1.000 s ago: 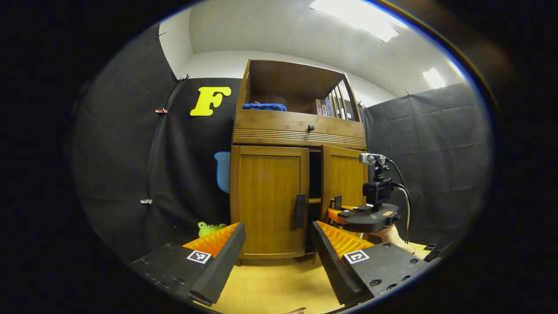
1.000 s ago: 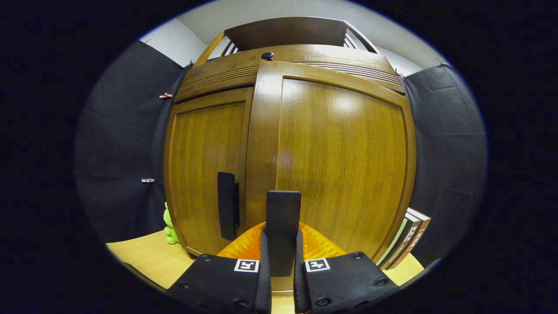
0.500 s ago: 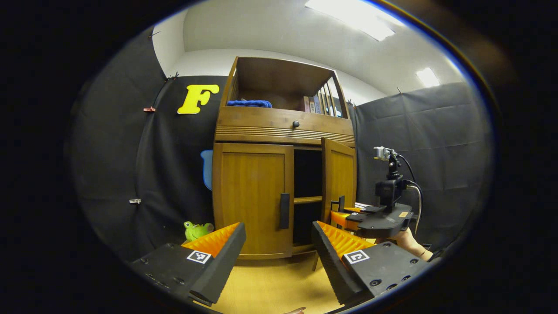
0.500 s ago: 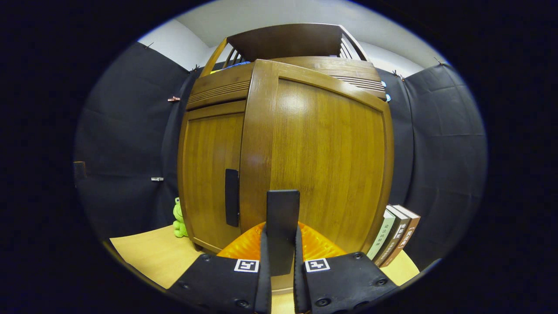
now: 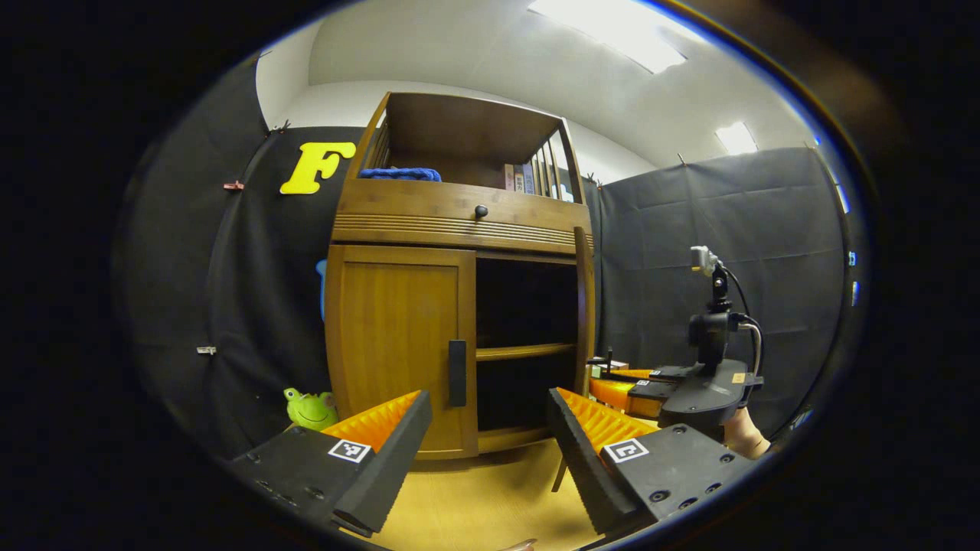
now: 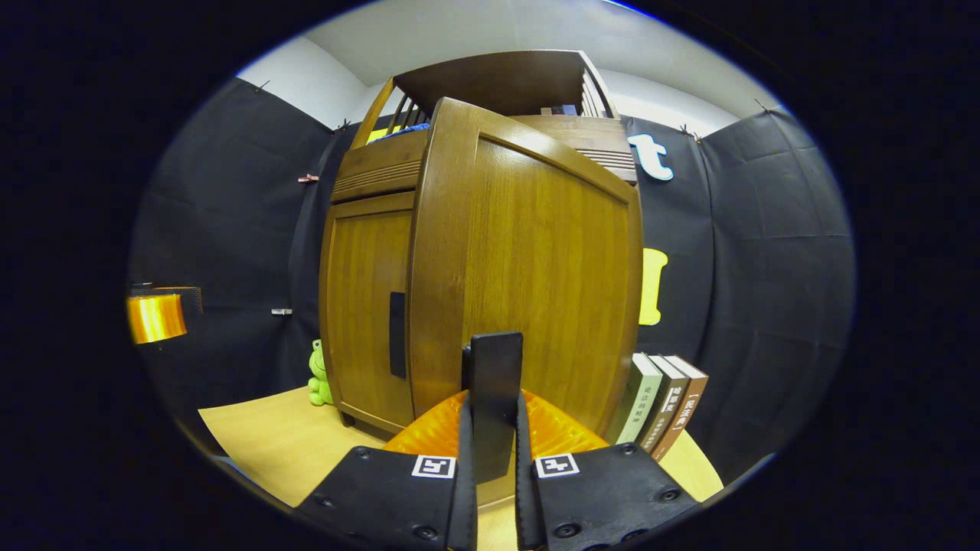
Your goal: Open the right door of the double-door shoe cabinet with the right hand, and open the left door with the left hand.
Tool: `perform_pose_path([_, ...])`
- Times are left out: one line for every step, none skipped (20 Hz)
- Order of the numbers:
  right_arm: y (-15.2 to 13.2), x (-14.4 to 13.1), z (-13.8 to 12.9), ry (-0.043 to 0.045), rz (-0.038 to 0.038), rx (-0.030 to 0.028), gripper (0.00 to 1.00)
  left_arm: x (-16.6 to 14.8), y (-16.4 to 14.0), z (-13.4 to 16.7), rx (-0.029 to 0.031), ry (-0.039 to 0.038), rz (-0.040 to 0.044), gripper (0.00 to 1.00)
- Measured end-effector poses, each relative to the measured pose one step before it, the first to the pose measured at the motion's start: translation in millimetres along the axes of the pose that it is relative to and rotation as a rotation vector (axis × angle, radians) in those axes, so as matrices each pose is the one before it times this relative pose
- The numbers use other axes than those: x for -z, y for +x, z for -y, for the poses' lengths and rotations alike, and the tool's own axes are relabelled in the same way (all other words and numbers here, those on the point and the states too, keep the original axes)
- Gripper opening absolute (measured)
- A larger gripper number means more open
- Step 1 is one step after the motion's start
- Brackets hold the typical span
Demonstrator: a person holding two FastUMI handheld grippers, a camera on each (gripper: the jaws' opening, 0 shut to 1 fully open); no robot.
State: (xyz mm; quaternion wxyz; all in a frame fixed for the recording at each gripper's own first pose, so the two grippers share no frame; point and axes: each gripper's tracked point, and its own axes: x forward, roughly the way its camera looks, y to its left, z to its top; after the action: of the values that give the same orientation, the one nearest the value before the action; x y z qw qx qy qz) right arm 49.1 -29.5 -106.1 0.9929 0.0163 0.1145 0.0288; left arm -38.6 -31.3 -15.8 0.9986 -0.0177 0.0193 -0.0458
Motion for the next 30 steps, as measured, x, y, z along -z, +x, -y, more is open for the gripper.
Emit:
perform_pose_path([-5.0, -0.7, 4.83, -0.00083, 0.00148, 0.00684, 0.19, 1.18, 3.82, 3.65, 0.0088, -0.00069, 0.00028, 0.92])
perform_pose_path([-5.31, -0.73, 5.39, 0.00088, -0.00006, 0.00802, 0.23, 0.53, 1.78, 2.32, 0.00895, -0.00148, -0.0006, 0.92])
perform_pose_path([-5.33, -0.49, 4.92, -0.0001, -0.0001, 0.00813, 0.18, -0.63, 2.44, 4.1, 0.00803, -0.00283, -0.00001, 0.92])
perform_pose_path([-4.85, -0.66, 5.82, 0.00084, 0.00116, 0.01088, 0.23, 0.92, 5.61, 4.66, 0.01006, -0.00248, -0.0004, 0.95])
perform_pose_path([-4.51, 0.32, 7.38, 0.00053, -0.00032, 0.01219, 0.23, 0.88, 5.32, 5.04, 0.01038, -0.00261, -0.00182, 0.95])
perform_pose_path([-3.46, -0.39, 6.49, -0.00015, 0.00078, 0.0141, 0.23, 1.86, 2.76, 3.85, 0.00957, -0.0023, -0.0018, 0.92])
perform_pose_path([-4.36, -1.18, 7.36, 0.00023, 0.0017, 0.01696, 0.23, -0.88, 2.74, 3.96, 0.00948, -0.00124, -0.00164, 0.92])
perform_pose_path([-3.6, -0.85, 4.21, -0.00219, 0.00102, 0.01466, 0.18, 1.53, 1.23, 4.59, 0.00954, 0.00029, -0.00219, 0.95])
perform_pose_path([-2.46, -0.09, 5.02, -0.0029, 0.00209, 0.01287, 0.22, 0.31, 2.31, 2.33, 0.00601, 0.00191, -0.00186, 0.95])
perform_pose_path([-2.91, 0.0, 6.22, -0.00396, 0.00151, 0.01273, 0.22, 1.98, 1.57, 2.29, 0.00465, 0.00248, -0.0002, 0.95])
perform_pose_path([-2.47, -0.31, 6.44, -0.00623, 0.00291, 0.01447, 0.22, 0.11, 3.01, 2.66, 0.00321, 0.00157, 0.00061, 0.92])
perform_pose_path([-1.76, -0.47, 5.21, -0.00524, 0.0028, 0.0132, 0.17, -0.37, 4.14, 2.75, 0.00308, 0.00056, 0.00077, 0.94])
perform_pose_path([-2.61, -0.11, 6.31, -0.00185, 0.00318, 0.01455, 0.17, -0.5, 2.62, 1.47, 0.00332, 0.00014, 0.00091, 0.92])
perform_pose_path([-2.49, -0.71, 6.05, 0.00067, 0.00391, 0.01383, 0.17, 1.24, 1.68, 1.42, 0.00222, -0.0005, -0.00047, 0.92])
perform_pose_path([-2.86, -1.19, 6.71, 0.00288, 0.00345, 0.01389, 0.17, -0.13, 2.64, 0.57, 0.0001, -0.00083, 0.00129, 0.92])
perform_pose_path([-1.48, -0.38, 7.45, 0.00326, 0.00349, 0.01536, 0.17, 0.61, 2.2, 0.67, -0.00062, -0.00008, 0.00193, 0.95])
perform_pose_path([-1.99, -0.48, 7.57, 0.00267, 0.00085, 0.01677, 0.17, 0.76, 1.75, 0.26, -0.00079, -0.00013, 0.00114, 0.94])
perform_pose_path([-2.24, -0.35, 8.29, 0.00077, 0.0002, 0.01842, 0.27, 0.88, 2.23, 1.23, 0.00041, -0.00001, 0.00024, 0.94])
perform_pose_path([-1.39, -1.04, 8.47, 0.00307, 0.00342, 0.01309, 0.18, 0.4, 3.26, 1.08, -0.00006, -0.00034, 0.0011, 0.94])
perform_pose_path([-1.86, 0.49, 6.3, 0.00933, -0.00109, 0.00701, 0.07, 0.76, 3.98, -0.23, -0.00353, 0.00058, 0.00116, 0.94])
perform_pose_path([-1.71, 0.33, 4.37, 0.00662, -0.00065, 0.00496, 0.16, -0.45, 3.63, -0.75, -0.00545, 0.00121, 0.00071, 0.94])
perform_pose_path([-1.35, 0.98, 4.85, -0.00235, -0.00235, 0.00612, 0.25, 2.69, 4.58, -0.04, -0.00442, 0.00189, -0.00045, 0.94])
perform_pose_path([-2.29, 0.6, 5.7, -0.00746, -0.0019, 0.00684, 0.16, 1.68, 5.58, 0.13, -0.00378, 0.00272, -0.00099, 0.94])
perform_pose_path([-1.1, 0.33, 4.08, -0.00662, 0.00152, 0.00549, 0.25, 0.7, 5.1, -0.27, -0.00508, 0.00395, -0.00156, 0.94])
perform_pose_path([-1.59, 0.49, 3.2, -0.00448, -0.00035, 0.00402, 0.16, 0.87, 4.83, 0.26, -0.00715, 0.00501, -0.00011, 0.94])
perform_pose_path([-2.19, 0.42, 3.5, -0.00271, -0.00169, 0.00347, 0.2, -0.11, 4.7, -0.53, -0.00868, 0.00557, 0.00021, 0.94])
perform_pose_path([-1.58, 1.18, 3.61, -0.00099, -0.00221, 0.00406, 0.24, 1.72, 2.96, -0.06, -0.00874, 0.00549, -0.00048, 0.95])
perform_pose_path([-1.81, -0.14, 3.9, -0.00166, 0.00066, 0.00548, 0.14, 1.49, 4.21, -0.03, -0.00849, 0.00358, 0.00234, 0.95])
perform_pose_path([-2.38, 0.07, 4.36, -0.00159, 0.00172, 0.00662, 0.14, 1.35, 4.61, -0.68, -0.0073, 0.00347, 0.00351, 0.95])
perform_pose_path([-1.12, -0.34, 4.08, -0.00372, 0.00294, 0.00845, 0.11, 2.39, 3.62, -0.54, -0.00616, 0.0034, 0.00206, 0.95])
